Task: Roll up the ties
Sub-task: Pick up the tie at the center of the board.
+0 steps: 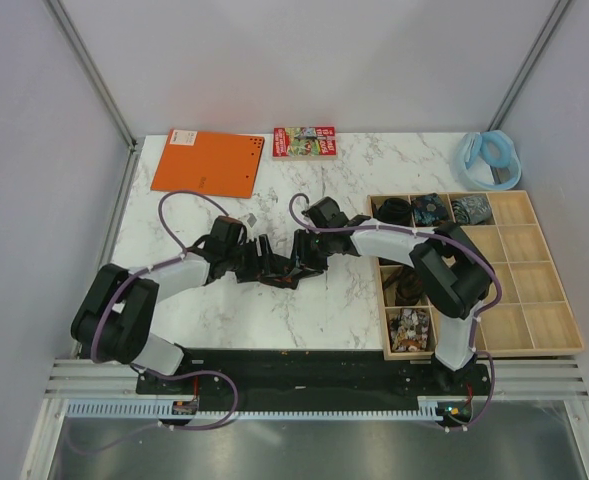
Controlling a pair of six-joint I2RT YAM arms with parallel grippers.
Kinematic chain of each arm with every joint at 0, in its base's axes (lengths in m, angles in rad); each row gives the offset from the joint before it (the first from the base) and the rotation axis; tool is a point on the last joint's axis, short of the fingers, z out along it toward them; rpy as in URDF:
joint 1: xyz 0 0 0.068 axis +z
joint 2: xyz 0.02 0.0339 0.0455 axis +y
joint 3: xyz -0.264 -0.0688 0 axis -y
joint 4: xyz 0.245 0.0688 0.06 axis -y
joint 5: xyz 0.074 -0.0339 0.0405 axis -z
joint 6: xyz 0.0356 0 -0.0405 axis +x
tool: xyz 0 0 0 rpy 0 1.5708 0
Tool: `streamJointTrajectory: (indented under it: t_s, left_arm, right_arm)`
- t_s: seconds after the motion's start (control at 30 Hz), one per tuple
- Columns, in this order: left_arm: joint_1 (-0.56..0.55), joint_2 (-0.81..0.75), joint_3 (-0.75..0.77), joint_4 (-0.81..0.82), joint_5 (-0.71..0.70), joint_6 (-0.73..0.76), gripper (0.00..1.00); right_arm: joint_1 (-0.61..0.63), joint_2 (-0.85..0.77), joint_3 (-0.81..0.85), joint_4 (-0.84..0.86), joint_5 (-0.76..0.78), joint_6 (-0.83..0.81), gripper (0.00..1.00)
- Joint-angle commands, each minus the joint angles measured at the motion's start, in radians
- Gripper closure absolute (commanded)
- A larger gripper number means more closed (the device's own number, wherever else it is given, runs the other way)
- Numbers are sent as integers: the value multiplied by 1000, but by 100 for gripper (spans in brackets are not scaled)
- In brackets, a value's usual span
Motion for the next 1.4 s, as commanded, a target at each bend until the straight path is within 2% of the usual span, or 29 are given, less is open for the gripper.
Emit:
streamJointTrajectory:
  t_s: [0.0, 0.07, 0.27, 0.43, 0.6, 0.67, 1.0, 1.1, 1.17, 1.37]
  left_arm:
    - [-5, 33, -1, 43, 26, -41, 29]
    - [-12, 53, -8, 101, 43, -60, 30]
    - [-34, 81, -13, 129, 40, -69, 38]
    - [-37, 96, -24, 169, 49, -70, 50]
    - [-38, 112, -21, 184, 65, -64, 69]
    - [-38, 107, -16, 175, 71, -64, 76]
    - [-42, -2, 45, 21, 40, -47, 93]
    - [-43, -49, 78, -45, 23, -47, 98]
    - [-45, -83, 108, -79, 17, -43, 98]
    - [-60, -148, 193, -181, 2, -35, 98]
  right_arm:
    - [4, 27, 27, 26, 18, -18, 58]
    - [4, 42, 25, 29, 21, -18, 58]
    - [2, 76, 25, 41, 27, -21, 59]
    - [-1, 99, 22, 52, 27, -21, 59]
    - [-7, 118, 19, 66, 22, -21, 59]
    - [-10, 110, 21, 66, 24, -21, 59]
    - [-53, -7, 76, -5, 21, -38, 56]
    - [-75, -69, 105, -51, 32, -50, 51]
    - [-88, -126, 114, -87, 42, -52, 42]
    - [-173, -290, 130, -167, 81, -58, 28]
